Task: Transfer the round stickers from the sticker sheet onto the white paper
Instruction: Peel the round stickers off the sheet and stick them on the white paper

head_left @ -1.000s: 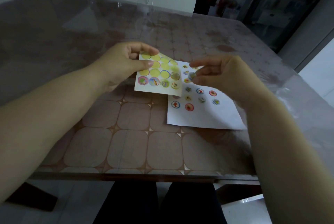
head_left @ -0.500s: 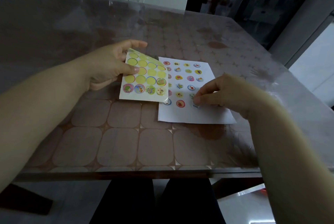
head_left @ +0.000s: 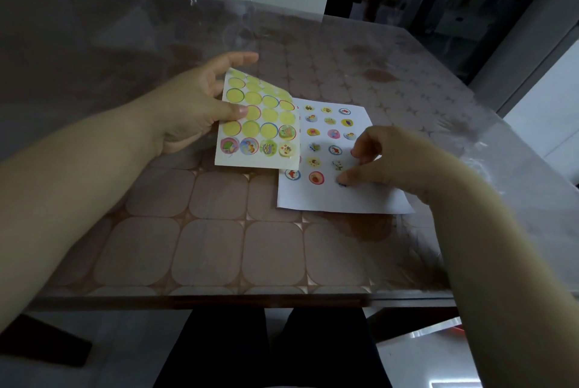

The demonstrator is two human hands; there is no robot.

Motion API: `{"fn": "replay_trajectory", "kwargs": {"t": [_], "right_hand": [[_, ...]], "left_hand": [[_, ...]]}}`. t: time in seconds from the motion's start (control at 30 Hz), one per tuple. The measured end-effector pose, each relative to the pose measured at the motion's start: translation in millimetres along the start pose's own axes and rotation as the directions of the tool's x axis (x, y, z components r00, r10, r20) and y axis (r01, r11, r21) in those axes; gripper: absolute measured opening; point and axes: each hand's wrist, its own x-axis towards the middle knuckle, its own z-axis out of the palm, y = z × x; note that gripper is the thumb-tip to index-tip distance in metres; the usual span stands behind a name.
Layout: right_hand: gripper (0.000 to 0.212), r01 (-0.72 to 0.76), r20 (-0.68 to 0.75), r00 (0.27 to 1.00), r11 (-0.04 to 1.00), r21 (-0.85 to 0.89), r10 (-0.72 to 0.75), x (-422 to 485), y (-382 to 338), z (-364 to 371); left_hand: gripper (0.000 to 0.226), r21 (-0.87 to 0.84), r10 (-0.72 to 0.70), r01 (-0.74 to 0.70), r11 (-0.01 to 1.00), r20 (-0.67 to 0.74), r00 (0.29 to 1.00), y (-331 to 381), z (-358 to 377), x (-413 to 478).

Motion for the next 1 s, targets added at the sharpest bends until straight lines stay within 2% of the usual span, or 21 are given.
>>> {"fn": "replay_trajectory", "kwargs": {"t": [0.07,0.23,0.3,0.33,0.4,0.47,0.57,0.67,0.7,0.87,1.0], "right_hand": [[0.038,-0.023,0.001,1.0,0.999,-0.049,0.023,4.3,2.7,-1.4],[0.039,-0.029,0.109,0.993,0.993,-0.117,0.042,10.7,1.5,-5.2],[0.035,0.046,0.111,0.994,0.981,-0.187,-0.026,8.3,-3.3,-7.4],[0.032,0.122,0.092,0.99,0.972,-0.202,-0.105,6.2,-8.7,-7.6],[0.024,0.279,0.009,0.96,0.951,-0.132,-0.28,3.3,-25.2,-6.1],[0.02,0.353,-0.062,0.933,0.935,-0.035,-0.354,5.9,-41.0,0.0],[0.021,0.347,-0.094,0.936,0.935,0.078,-0.34,15.7,-45.4,16.6],[0.024,0.348,-0.132,0.937,0.855,0.383,-0.322,17.3,-38.9,29.4],[0.026,0.356,-0.144,0.934,0.826,0.438,-0.326,17.2,-37.7,31.1],[0.026,0.375,-0.176,0.927,0.791,0.484,-0.332,20.5,-34.6,35.7],[0.012,0.381,-0.221,0.924,0.795,0.473,-0.311,22.1,-32.7,35.0]], "left_hand": [[0.063,0.011,0.007,-0.007,1.0,0.011,1.0,-0.7,-0.5,0.1],[0.064,0.01,0.04,-0.04,0.999,0.025,0.999,-1.1,2.8,-0.6],[0.065,0.0,0.056,-0.056,0.998,0.018,0.998,-2.1,4.4,-0.3],[0.066,-0.007,0.062,-0.062,0.998,0.017,0.998,-2.4,5.1,-0.2],[0.066,-0.02,0.075,-0.075,0.997,0.018,0.997,-2.3,5.6,0.1],[0.066,-0.032,0.089,-0.088,0.996,0.015,0.996,-2.3,5.6,0.2],[0.067,-0.059,0.105,-0.105,0.993,0.0,0.994,-2.2,5.3,0.4],[0.067,-0.061,0.118,-0.119,0.991,-0.014,0.993,-2.3,4.2,1.3],[0.068,-0.051,0.121,-0.122,0.991,-0.016,0.992,-2.1,3.7,1.6],[0.068,-0.04,0.104,-0.104,0.994,-0.009,0.995,-4.1,3.9,2.3],[0.067,-0.032,0.101,-0.102,0.994,-0.013,0.995,-3.4,4.5,1.9]]}}
